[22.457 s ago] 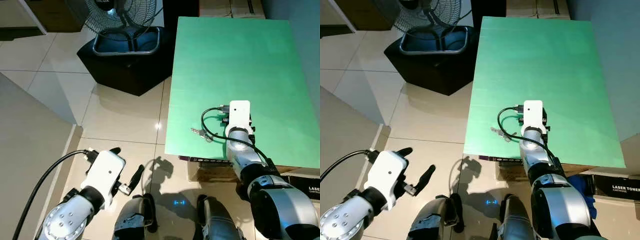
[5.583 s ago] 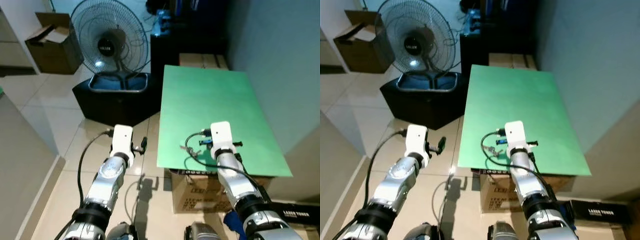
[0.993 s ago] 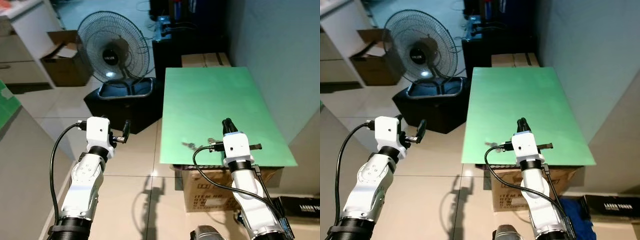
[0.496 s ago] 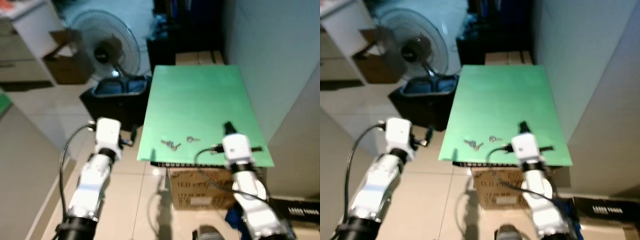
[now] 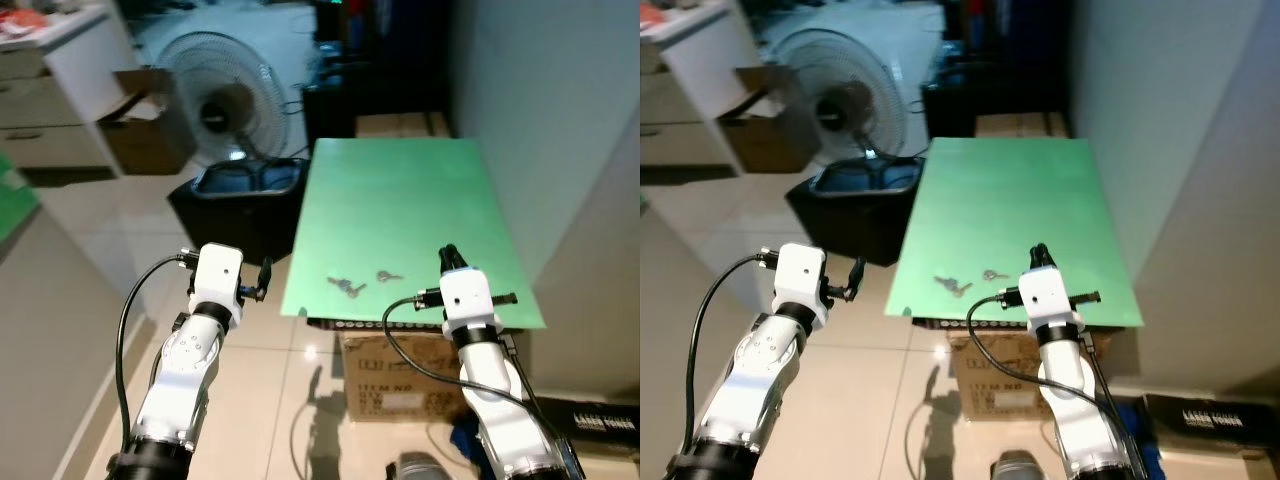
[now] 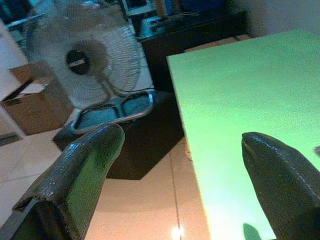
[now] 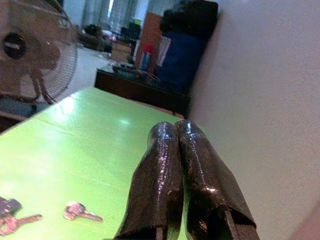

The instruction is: Hang keys on a hook

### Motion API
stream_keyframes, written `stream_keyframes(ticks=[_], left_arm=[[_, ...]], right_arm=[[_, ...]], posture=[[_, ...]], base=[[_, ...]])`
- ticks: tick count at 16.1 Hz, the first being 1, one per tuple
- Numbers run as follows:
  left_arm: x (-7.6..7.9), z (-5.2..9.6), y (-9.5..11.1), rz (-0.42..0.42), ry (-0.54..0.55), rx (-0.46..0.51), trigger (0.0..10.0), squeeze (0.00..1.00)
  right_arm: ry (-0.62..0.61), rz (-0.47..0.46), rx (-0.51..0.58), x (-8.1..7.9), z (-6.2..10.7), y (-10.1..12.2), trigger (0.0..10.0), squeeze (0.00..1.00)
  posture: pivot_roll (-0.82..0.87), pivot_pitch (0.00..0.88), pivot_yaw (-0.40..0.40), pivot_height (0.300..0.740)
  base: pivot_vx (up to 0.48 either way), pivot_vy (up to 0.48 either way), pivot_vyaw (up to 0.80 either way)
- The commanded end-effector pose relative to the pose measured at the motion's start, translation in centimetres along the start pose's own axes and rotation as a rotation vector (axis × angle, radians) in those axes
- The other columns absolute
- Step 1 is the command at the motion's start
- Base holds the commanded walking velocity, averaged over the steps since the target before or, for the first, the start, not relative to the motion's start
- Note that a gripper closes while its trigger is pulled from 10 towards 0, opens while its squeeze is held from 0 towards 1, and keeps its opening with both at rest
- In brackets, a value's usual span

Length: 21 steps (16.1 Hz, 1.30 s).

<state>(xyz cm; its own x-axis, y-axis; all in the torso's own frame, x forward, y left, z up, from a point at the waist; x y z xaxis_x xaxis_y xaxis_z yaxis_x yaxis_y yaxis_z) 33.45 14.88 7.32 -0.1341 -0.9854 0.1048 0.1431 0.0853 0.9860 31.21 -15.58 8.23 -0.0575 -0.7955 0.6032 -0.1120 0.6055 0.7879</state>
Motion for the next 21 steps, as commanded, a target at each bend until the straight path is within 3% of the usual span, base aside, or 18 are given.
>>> stream_keyframes(ticks=[1,5,6,8,15,16,21], left_arm=[[0.1,-0.1,0.6,-0.013,0.001,0.016,10.0,0.0],[0.3,-0.1,0.5,-0.025,-0.019,0.013,10.0,0.0],[0.3,-0.1,0.5,-0.021,-0.016,0.012,10.0,0.0],[0.1,0.0,0.2,-0.011,0.001,-0.001,10.0,0.0],[-0.1,0.2,0.0,-0.015,0.011,-0.01,10.0,0.0],[0.0,0.3,0.0,-0.016,0.01,-0.012,10.0,0.0],[0.0,0.4,-0.1,-0.029,0.002,-0.018,10.0,0.0]], right_arm=[[0.011,-0.007,-0.015,-0.2,0.0,-0.3,10.0,0.0],[0.005,-0.026,-0.055,-0.3,0.1,-0.8,10.0,0.0],[0.0,-0.026,-0.059,-0.2,0.0,-0.9,10.0,1.0],[0.003,-0.024,-0.064,-0.2,0.0,-1.1,10.0,1.0],[0.006,-0.012,-0.093,-0.4,0.0,-1.5,10.0,1.0],[0.015,-0.005,-0.103,-0.5,-0.1,-1.7,10.0,0.0],[-0.038,-0.055,-0.183,-0.2,-0.1,-2.9,10.0,0.0]], posture=[[-0.26,0.0,0.134,0.713],[-0.26,0.0,0.136,0.713],[-0.26,0.0,0.136,0.713],[-0.25,0.0,0.133,0.713],[-0.25,0.0,0.129,0.713],[-0.25,0.0,0.131,0.713],[-0.25,0.0,0.139,0.713]], base=[[0.48,0.0,0.0],[0.48,0.0,0.0],[0.48,0.0,0.0],[0.48,0.0,0.0],[0.0,0.0,0.0],[0.0,0.0,0.0],[0.0,0.0,0.0]])
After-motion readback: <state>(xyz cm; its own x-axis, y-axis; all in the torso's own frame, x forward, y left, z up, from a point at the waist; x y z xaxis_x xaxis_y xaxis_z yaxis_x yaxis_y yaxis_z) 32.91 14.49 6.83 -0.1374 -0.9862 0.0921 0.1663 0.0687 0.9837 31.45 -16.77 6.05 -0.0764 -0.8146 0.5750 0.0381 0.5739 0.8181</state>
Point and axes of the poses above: a point about 5 cm out from each wrist's last joint towards the gripper, its own z axis pointing back from the gripper into the wrist, its own y axis along the axis of the wrist's last joint, x = y × z, the point moved 5 cm from there along -z, pointing out of the wrist towards the gripper, and after that the axes turned 15 degrees about z, right-handed, at the moved point
